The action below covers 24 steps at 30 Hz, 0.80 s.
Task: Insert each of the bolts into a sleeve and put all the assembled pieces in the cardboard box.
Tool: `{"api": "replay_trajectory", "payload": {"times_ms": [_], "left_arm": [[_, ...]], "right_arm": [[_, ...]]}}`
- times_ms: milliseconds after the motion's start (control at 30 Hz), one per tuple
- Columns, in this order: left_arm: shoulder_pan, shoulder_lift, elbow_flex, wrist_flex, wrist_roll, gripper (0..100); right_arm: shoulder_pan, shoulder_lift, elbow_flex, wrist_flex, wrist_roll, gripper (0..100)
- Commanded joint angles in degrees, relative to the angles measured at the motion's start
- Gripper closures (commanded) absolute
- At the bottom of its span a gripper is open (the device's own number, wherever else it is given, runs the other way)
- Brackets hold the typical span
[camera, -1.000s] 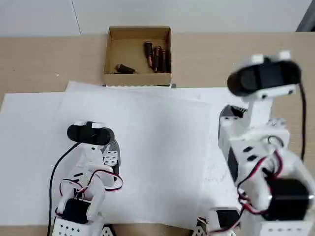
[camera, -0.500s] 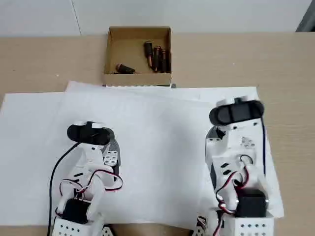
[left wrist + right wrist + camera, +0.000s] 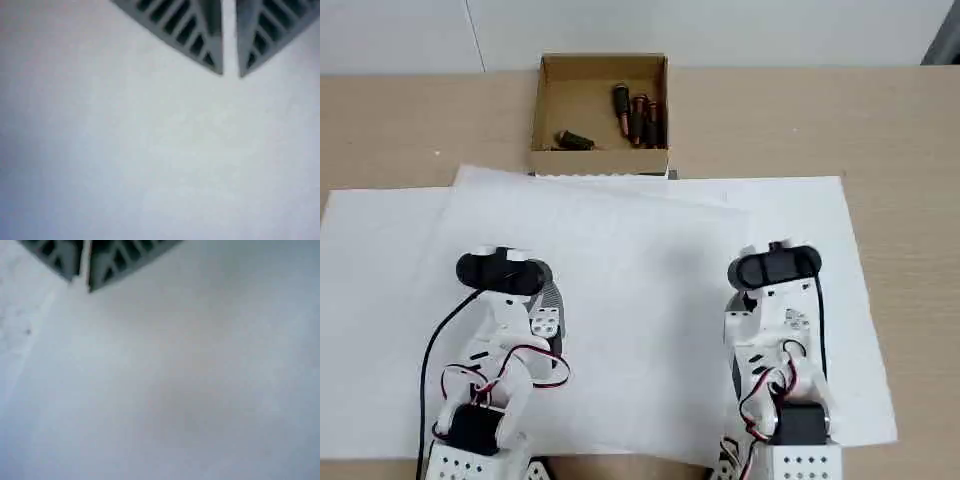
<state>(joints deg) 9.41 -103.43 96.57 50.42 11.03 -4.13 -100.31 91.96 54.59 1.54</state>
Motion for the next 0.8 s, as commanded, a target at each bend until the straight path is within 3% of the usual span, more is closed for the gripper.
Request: {"api": "replay_trajectory", "payload": {"times_ms": [0, 767], "left_arm": [[-0.4, -0.6, -0.2, 0.3, -0.4, 99], [-0.4, -0.6, -0.2, 0.4, -0.4, 99]], "right_arm": [[0.6, -4.3, 3.5, -1.4, -0.1, 99.5], [0.3, -3.6, 4.3, -1.4, -0.1, 99.5]]}}
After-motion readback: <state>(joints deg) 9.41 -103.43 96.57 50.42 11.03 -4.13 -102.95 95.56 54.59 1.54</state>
